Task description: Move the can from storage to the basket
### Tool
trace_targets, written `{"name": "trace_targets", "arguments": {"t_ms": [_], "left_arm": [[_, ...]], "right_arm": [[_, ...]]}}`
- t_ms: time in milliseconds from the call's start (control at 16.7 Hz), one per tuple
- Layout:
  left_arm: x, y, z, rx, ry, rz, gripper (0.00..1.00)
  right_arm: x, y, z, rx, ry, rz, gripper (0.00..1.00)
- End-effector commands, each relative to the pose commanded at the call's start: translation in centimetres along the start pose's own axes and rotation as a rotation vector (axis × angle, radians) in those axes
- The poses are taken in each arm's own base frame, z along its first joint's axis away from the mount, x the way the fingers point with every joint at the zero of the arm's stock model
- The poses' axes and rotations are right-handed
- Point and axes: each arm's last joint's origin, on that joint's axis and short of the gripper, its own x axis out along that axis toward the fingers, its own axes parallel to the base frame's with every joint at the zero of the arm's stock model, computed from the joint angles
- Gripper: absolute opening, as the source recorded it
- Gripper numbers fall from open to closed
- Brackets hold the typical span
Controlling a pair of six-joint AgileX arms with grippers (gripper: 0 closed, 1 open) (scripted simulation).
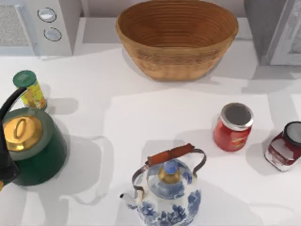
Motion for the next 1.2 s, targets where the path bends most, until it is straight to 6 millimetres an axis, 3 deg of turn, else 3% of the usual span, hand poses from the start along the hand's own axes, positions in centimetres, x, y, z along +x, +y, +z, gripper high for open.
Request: {"name": "trace_targets", "arguments": {"t_ms": [120, 300, 720, 900, 1020, 1200], "left_arm": [[0.0, 0.0, 0.0, 0.0, 0.0, 0.0, 1.0], [0.0, 0.0, 0.0, 0.0, 0.0, 0.0, 1.0], [0.0, 0.0, 0.0, 0.0, 0.0, 0.0, 1.0], [0.0, 0.0, 0.0, 0.0, 0.0, 0.0, 1.0], [0.0, 0.0, 0.0, 0.0, 0.0, 0.0, 1.0], [0.0, 0.0, 0.0, 0.0, 0.0, 0.0, 1.0]], "right_arm": [[-0.6, -0.5, -2.3, -0.001, 0.005, 0.0, 0.0], [-1.4, -1.3, -7.5, -0.006, 0.026, 0.004, 0.0], [-2.6, -2.8, -25.4, -0.012, 0.099, 0.013, 0.0], [-3.0, -3.3, -31.9, -0.008, 0.088, 0.018, 0.0], [-3.1, -3.5, -34.9, -0.005, 0.062, 0.021, 0.0], [-3.1, -3.7, -37.4, -0.004, 0.022, 0.022, 0.0]]}}
